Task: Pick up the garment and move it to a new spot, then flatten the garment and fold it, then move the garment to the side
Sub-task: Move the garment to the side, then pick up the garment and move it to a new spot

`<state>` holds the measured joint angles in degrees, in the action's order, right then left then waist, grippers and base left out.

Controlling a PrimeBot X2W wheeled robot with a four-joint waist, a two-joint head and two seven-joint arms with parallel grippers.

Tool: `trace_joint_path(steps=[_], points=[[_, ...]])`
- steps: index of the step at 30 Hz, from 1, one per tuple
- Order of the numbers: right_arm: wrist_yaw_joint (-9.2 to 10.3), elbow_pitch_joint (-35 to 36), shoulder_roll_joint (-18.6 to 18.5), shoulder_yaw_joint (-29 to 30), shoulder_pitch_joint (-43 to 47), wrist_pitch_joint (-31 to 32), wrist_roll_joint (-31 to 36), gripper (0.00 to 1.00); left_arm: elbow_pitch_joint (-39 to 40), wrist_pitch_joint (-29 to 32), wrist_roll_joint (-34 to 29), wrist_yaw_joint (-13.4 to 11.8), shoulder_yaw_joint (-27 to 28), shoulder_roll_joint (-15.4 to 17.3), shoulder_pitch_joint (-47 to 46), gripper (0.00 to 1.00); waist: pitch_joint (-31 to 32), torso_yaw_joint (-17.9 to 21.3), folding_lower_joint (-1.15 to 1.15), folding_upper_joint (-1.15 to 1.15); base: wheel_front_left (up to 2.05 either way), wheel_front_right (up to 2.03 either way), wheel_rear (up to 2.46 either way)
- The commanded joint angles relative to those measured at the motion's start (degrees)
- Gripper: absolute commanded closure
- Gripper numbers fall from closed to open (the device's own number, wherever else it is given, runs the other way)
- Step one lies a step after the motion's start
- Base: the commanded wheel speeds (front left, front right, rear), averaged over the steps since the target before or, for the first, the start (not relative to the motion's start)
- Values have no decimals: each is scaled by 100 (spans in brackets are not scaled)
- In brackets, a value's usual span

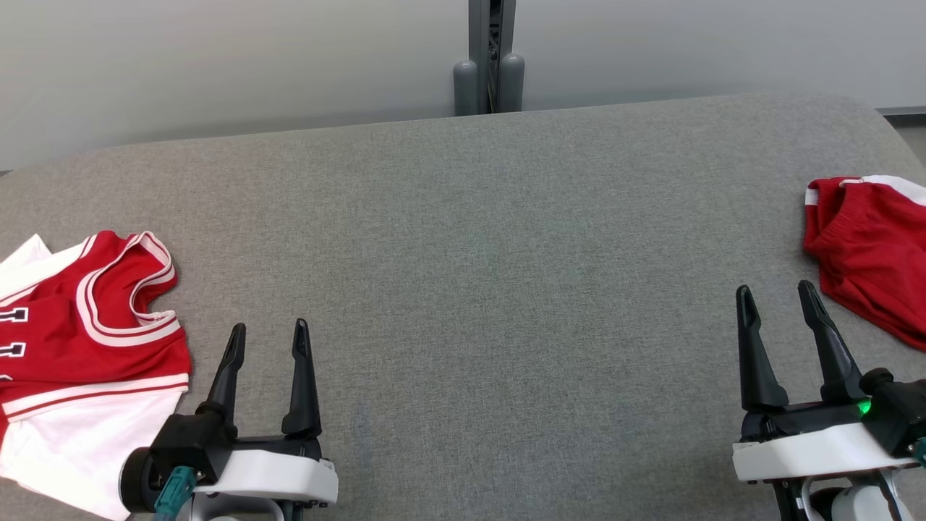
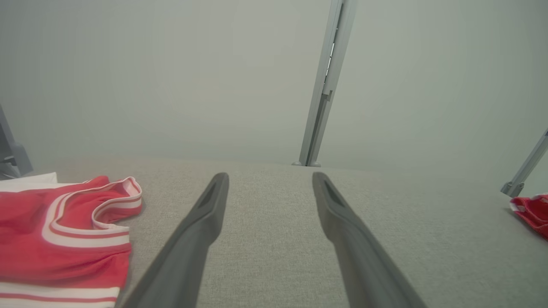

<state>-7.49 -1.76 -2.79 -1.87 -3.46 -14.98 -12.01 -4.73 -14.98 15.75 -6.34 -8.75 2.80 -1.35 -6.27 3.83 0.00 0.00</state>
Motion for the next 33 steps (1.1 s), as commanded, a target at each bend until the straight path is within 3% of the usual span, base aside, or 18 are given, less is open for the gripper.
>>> trace_joint_path(steps=[1, 20, 33], points=[[-2, -21, -20, 55, 10, -20, 38, 0, -10, -13, 18, 15, -17, 22, 35, 0, -11, -2, 0, 0, 0, 0, 0], [-2, -145, -12, 88, -28, -21, -106, 0, 17, -13, 41, 19, -18, 23, -8, 0, 2, -245, 0, 0, 0, 0, 0], [-2, -169, -16, -72, 42, -21, 19, 0, 56, -12, 157, -73, -117, 22, 38, 0, -18, -1317, 0, 0, 0, 0, 0]])
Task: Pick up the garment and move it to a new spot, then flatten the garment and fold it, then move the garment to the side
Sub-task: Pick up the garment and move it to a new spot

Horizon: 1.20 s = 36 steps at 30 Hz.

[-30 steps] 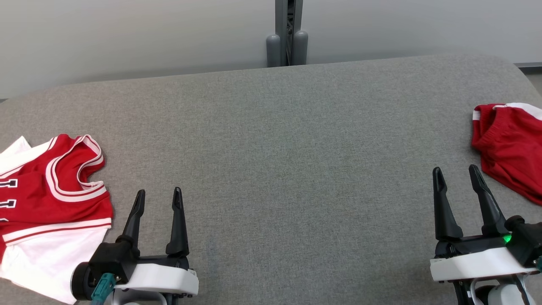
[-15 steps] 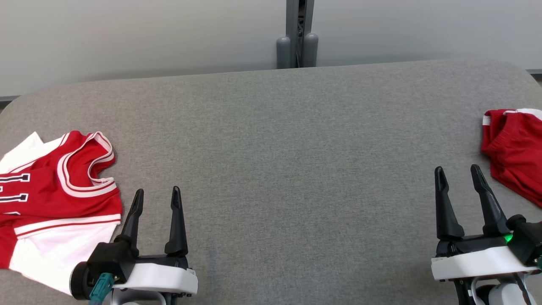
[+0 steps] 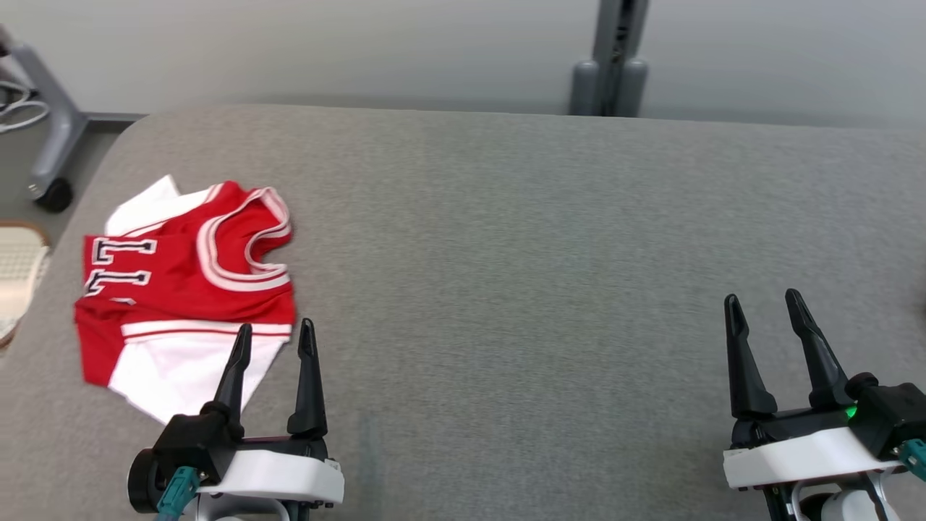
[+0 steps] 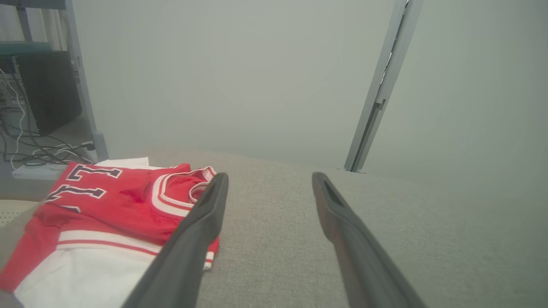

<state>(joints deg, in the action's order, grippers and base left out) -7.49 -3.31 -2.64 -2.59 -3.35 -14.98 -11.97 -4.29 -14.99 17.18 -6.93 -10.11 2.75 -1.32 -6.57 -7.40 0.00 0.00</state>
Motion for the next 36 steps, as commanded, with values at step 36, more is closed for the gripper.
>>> trace_joint_path(steps=[36], points=[[-2, -103, -52, -712, -164, -21, 234, 0, -428, -11, 301, 341, 417, 21, -262, 0, -363, -1659, 0, 0, 0, 0, 0]])
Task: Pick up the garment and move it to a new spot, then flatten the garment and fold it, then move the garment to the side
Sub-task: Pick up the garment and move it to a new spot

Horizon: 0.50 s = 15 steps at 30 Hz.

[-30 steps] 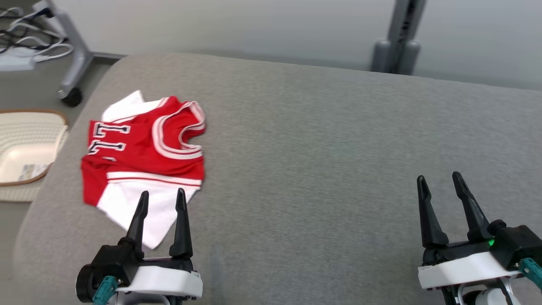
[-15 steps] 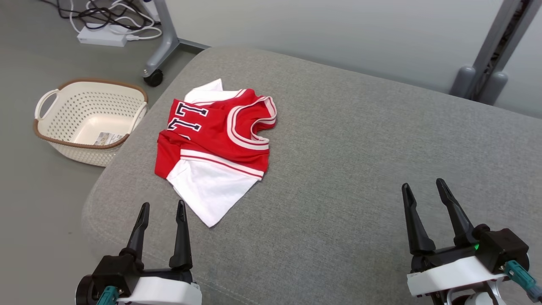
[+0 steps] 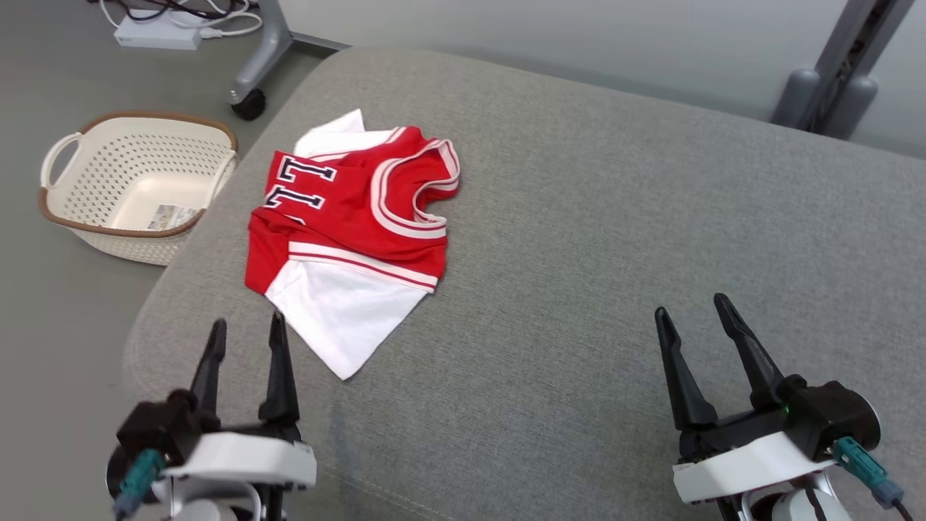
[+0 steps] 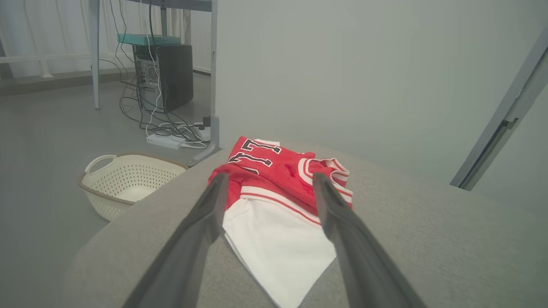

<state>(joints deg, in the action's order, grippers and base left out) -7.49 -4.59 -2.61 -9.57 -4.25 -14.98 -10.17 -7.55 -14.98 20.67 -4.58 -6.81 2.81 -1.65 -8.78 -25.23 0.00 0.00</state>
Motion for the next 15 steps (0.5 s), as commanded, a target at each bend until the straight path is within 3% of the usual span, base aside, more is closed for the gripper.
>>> trace_joint_path(steps=[1, 8, 15], points=[[-2, 42, -68, -20, -114, -21, 76, 0, -180, -12, -101, 178, 176, 19, -352, 0, -202, 169, 0, 0, 0, 0, 0], [-2, 149, -125, -129, -313, -21, 131, 0, -1028, 55, -311, 541, 472, 289, -1315, 0, -552, 451, 0, 0, 0, 0, 0], [-2, 269, -234, -258, -562, -21, 171, 0, -1766, 1064, -177, 910, 375, 865, -2885, 0, -977, 701, 0, 0, 0, 0, 0]])
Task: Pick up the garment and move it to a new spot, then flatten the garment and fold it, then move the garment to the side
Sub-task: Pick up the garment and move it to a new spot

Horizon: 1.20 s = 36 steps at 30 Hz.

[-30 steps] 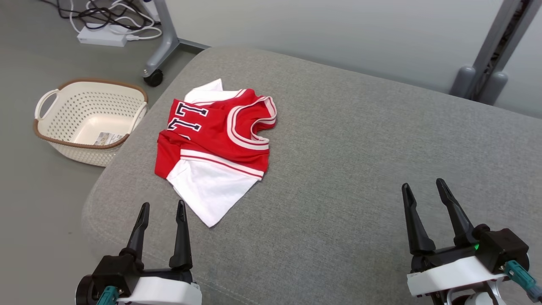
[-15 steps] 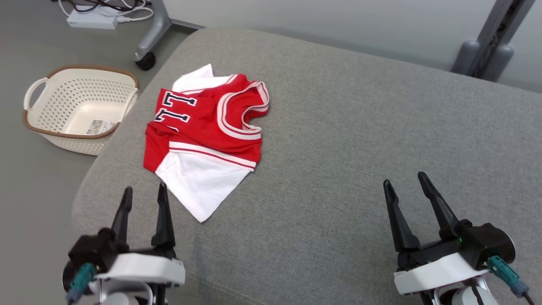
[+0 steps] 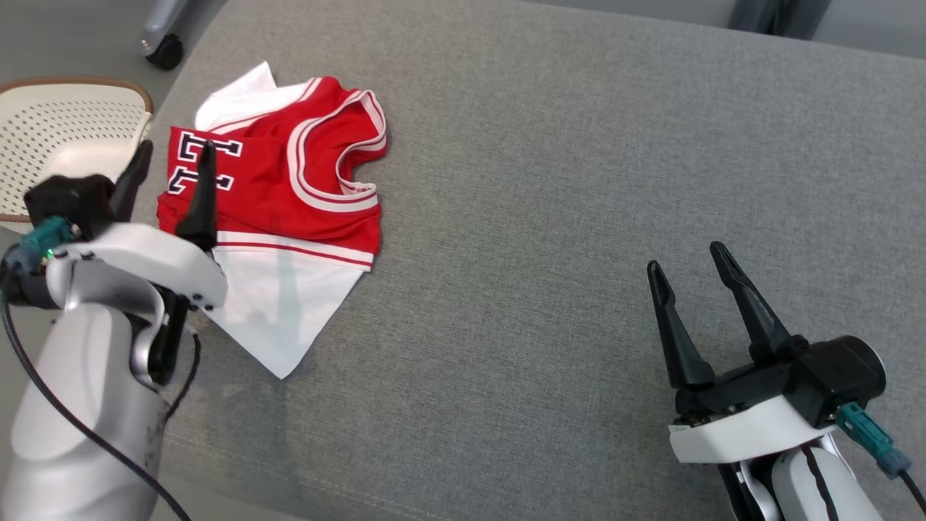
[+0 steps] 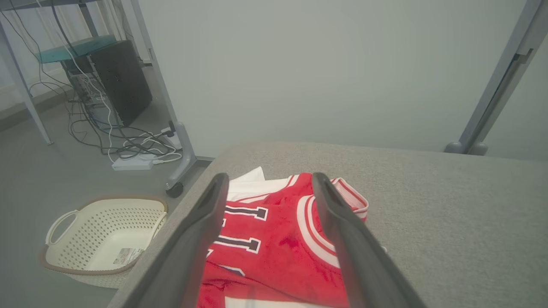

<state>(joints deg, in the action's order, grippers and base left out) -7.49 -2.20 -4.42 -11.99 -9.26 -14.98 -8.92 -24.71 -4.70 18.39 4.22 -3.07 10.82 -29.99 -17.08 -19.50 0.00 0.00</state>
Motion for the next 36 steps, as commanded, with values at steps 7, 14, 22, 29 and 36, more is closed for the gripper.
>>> trace_joint_path(steps=[7, 14, 22, 29, 36], points=[[-2, 124, -111, -195, -315, -21, 74, 0, -853, 1427, 219, 150, -112, 436, -1214, 0, -563, 406, 0, 0, 0, 0, 0], [-2, 156, -167, -311, -519, -21, 108, 0, -1755, 1808, 86, 196, -307, 705, -1900, 0, -897, 689, 0, 0, 0, 0, 0], [-2, 189, -165, -308, -563, -21, 95, 0, -2570, 2301, 82, 188, -489, 808, -2334, 0, -1050, 849, 0, 0, 0, 0, 0], [-2, 175, -148, -358, -646, -21, 101, 0, -2980, 2443, 61, 168, -597, 809, -2572, 0, -1144, 882, 0, 0, 0, 0, 0], [-2, 124, -158, -370, -661, -21, 70, 0, -3189, 2205, 136, 215, -647, 769, -2705, 100, -1095, 872, 0, 0, 0, 0, 0]])
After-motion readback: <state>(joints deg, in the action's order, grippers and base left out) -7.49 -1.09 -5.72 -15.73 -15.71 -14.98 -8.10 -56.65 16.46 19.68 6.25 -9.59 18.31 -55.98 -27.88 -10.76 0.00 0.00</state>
